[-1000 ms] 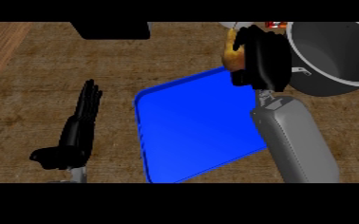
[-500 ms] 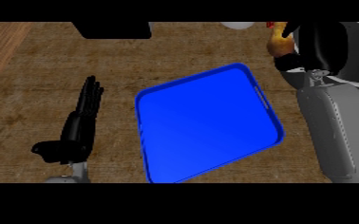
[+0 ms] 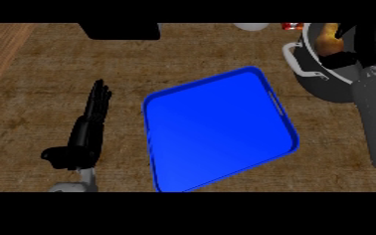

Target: Pick the pear from the tray and place it in the pot

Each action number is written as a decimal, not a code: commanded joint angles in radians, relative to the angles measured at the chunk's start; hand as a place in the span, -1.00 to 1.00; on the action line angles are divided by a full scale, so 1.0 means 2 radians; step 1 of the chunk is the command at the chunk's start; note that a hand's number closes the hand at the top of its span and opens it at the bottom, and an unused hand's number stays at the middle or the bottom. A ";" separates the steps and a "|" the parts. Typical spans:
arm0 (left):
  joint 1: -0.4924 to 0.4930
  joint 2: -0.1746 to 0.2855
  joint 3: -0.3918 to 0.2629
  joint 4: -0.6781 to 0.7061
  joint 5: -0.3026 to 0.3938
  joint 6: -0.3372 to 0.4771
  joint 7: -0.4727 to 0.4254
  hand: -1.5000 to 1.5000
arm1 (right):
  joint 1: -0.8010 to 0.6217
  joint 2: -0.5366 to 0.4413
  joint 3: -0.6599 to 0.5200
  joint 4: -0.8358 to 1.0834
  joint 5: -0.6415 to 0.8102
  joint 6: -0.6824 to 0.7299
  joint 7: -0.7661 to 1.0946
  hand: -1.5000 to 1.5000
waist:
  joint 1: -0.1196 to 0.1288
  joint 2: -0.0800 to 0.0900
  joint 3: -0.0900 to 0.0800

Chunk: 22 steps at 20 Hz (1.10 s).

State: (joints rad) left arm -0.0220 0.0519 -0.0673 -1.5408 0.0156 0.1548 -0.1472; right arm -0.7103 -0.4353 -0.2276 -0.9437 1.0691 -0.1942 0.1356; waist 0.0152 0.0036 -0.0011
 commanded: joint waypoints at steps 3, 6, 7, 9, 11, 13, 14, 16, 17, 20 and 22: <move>0.016 0.003 -0.002 -0.021 0.009 -0.014 0.002 0.00 | -0.039 -0.043 -0.035 0.157 -0.023 -0.010 -0.080 1.00 | 0.009 0.003 0.001; 0.005 0.021 0.015 -0.019 0.019 -0.027 0.015 0.00 | -0.064 -0.035 -0.028 0.216 -0.008 -0.013 -0.068 1.00 | 0.011 0.004 0.001; -0.009 -0.002 -0.004 -0.015 -0.008 0.005 0.024 0.00 | -0.037 -0.035 -0.031 0.224 -0.006 -0.035 -0.076 1.00 | 0.006 0.003 0.001; -0.038 0.016 0.024 0.008 0.015 -0.016 0.023 0.00 | -0.060 -0.034 -0.037 0.274 -0.001 -0.045 -0.070 1.00 | 0.013 0.007 0.002; 0.009 0.005 -0.001 -0.009 0.009 -0.023 -0.008 0.00 | -0.057 -0.063 -0.054 0.299 -0.010 -0.018 -0.053 1.00 | 0.018 0.007 0.002; 0.002 -0.004 -0.009 -0.003 -0.007 -0.009 -0.009 0.00 | -0.066 -0.081 -0.066 0.319 -0.015 -0.002 -0.029 -1.00 | 0.016 0.008 0.002; -0.014 0.001 0.003 0.013 -0.004 -0.009 -0.014 0.00 | -0.070 -0.071 -0.062 0.335 -0.010 -0.006 -0.024 -1.00 | 0.016 0.009 0.002; -0.019 0.009 0.010 -0.011 0.010 -0.017 0.017 0.00 | -0.051 -0.076 -0.072 0.350 -0.031 0.008 -0.102 -1.00 | 0.014 0.007 0.002; 0.007 -0.004 -0.009 -0.012 -0.003 -0.011 -0.002 0.00 | -0.052 -0.062 -0.082 0.349 -0.045 0.003 -0.122 -1.00 | 0.016 0.008 0.003; -0.016 -0.007 -0.004 0.005 -0.005 -0.005 0.004 0.00 | -0.057 -0.060 -0.128 0.334 -0.097 -0.009 -0.184 -1.00 | 0.012 0.010 0.004; -0.021 0.002 0.014 0.000 0.007 -0.006 0.011 0.00 | -0.072 -0.058 -0.169 0.315 -0.144 -0.012 -0.207 -1.00 | 0.007 0.006 0.003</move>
State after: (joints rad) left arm -0.0487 0.0491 -0.0643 -1.5467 0.0135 0.1420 -0.1357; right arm -0.8398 -0.5595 -0.4610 -0.2946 0.9001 -0.2015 -0.1670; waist 0.0392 0.0180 0.0037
